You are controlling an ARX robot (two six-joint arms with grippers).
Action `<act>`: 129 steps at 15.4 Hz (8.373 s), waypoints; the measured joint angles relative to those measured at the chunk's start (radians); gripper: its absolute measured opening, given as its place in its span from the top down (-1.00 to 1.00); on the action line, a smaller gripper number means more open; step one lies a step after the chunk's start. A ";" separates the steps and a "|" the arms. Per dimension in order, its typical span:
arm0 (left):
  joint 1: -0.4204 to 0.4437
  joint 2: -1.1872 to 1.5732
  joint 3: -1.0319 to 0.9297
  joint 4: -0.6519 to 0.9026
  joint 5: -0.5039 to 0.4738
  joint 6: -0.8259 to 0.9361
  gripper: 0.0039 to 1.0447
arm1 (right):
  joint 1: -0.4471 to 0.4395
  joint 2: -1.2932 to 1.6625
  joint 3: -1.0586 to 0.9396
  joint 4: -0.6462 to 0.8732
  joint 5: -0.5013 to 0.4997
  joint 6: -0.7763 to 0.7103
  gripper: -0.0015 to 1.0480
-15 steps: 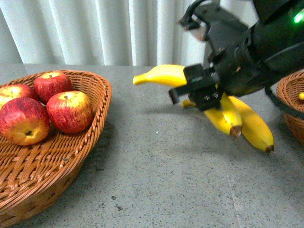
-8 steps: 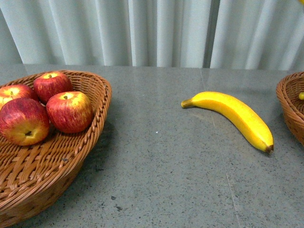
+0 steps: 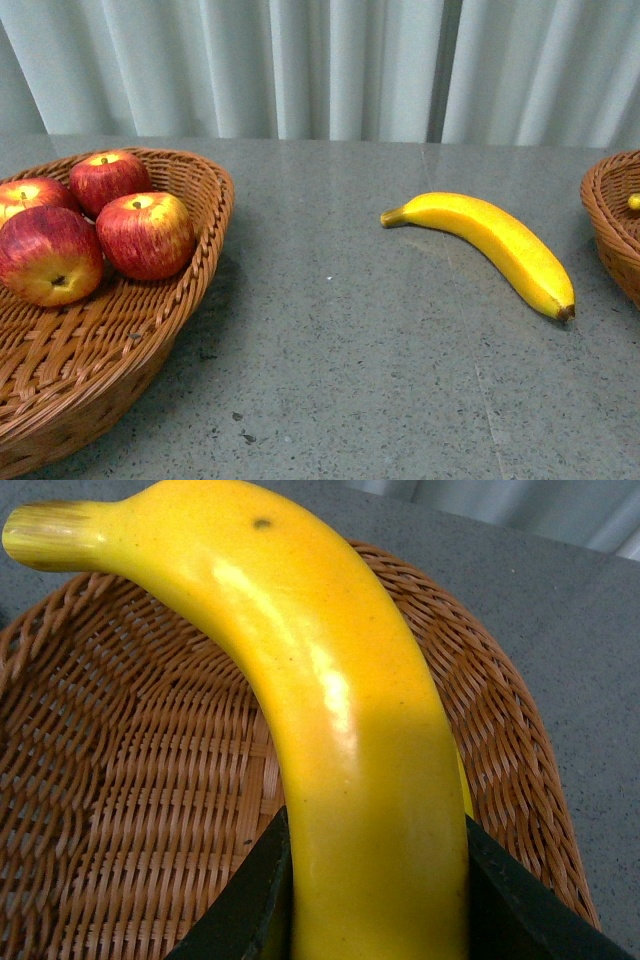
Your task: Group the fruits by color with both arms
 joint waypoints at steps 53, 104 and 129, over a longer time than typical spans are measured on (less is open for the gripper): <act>0.000 0.000 0.000 0.000 0.000 0.000 -0.88 | 0.607 0.809 0.887 -0.449 0.208 -0.120 0.32; 0.000 0.000 0.000 0.000 0.000 0.000 -0.88 | 0.288 -1.239 -0.587 -0.150 0.209 0.324 0.96; 0.000 0.000 0.000 0.000 0.000 0.000 -0.88 | 0.288 -1.304 -0.659 -0.148 0.209 0.325 -0.37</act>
